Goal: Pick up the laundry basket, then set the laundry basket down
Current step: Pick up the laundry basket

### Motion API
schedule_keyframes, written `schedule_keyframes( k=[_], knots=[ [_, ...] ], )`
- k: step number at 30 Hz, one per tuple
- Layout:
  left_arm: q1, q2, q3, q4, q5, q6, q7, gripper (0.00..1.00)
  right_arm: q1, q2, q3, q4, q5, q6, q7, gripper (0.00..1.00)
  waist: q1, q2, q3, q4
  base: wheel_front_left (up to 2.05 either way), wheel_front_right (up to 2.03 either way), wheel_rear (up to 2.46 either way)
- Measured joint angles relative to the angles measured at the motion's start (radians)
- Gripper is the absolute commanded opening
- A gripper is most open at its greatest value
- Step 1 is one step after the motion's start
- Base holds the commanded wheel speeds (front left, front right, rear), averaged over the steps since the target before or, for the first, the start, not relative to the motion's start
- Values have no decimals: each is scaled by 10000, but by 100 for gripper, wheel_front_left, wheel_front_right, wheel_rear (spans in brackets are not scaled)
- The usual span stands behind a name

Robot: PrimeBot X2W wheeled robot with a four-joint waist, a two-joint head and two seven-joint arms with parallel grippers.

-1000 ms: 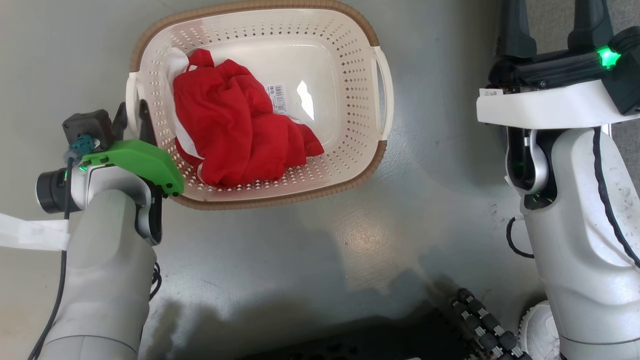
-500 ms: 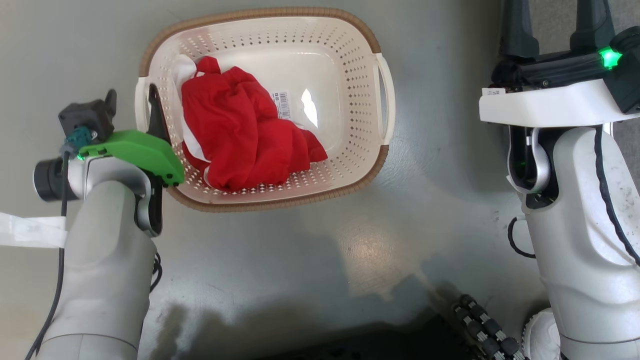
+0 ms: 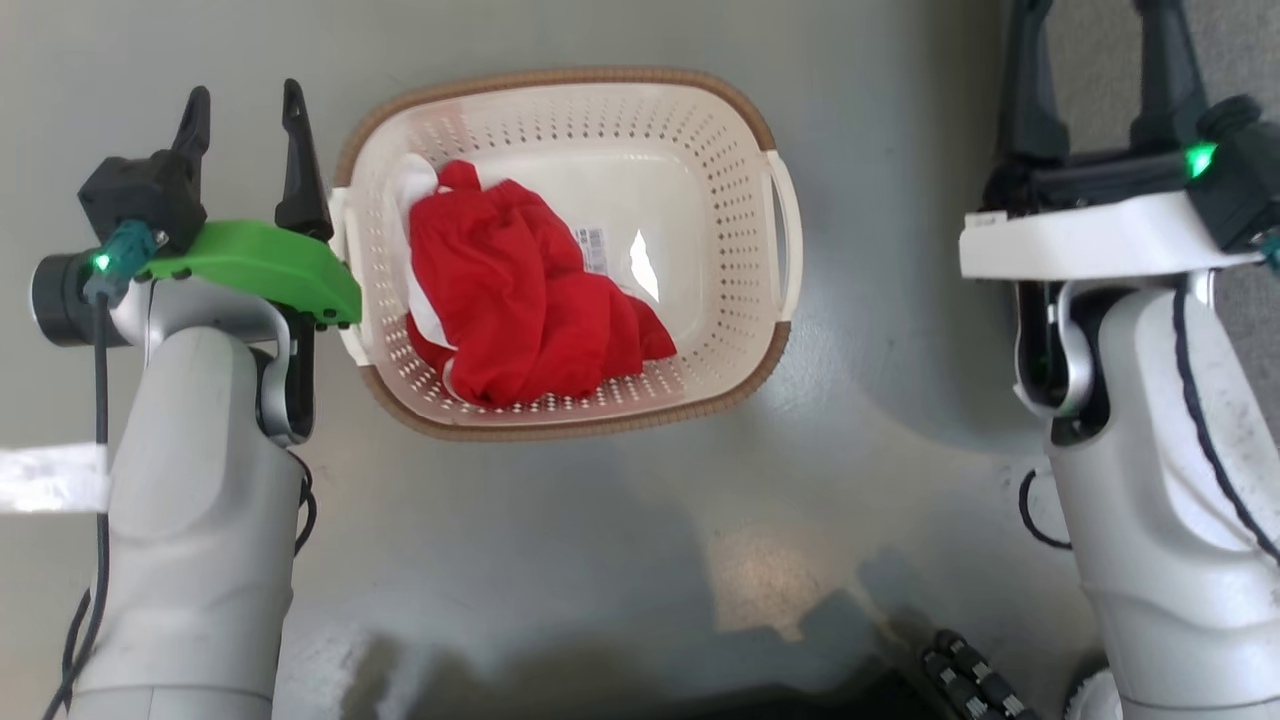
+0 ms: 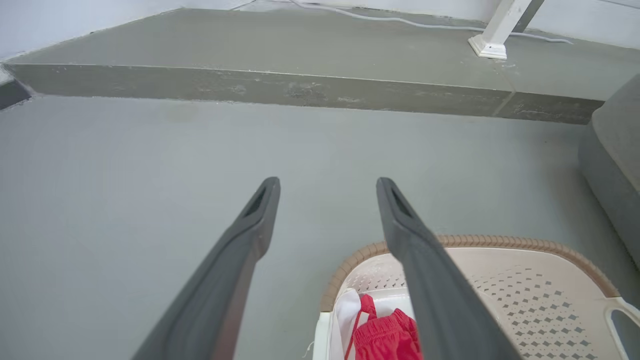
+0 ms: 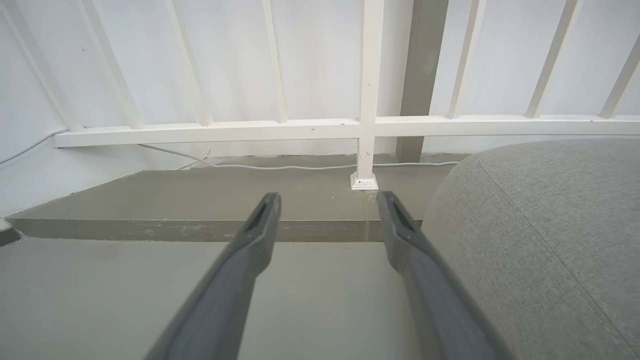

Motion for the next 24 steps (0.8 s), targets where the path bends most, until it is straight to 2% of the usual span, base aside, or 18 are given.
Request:
schedule_keyframes(
  k=[16, 24],
  knots=[
    [2532, -4, 658, -2911, 393, 12, -2, 100, 1607, 6, 228, 798, -295, 134, 0, 100, 0, 0, -2006, 465, 0, 0, 0],
    [3732, -2, 713, -3718, 669, 107, -2, 100, 2268, 12, 270, 968, -274, 192, 0, 100, 0, 0, -3128, 607, 0, 0, 0]
  ],
)
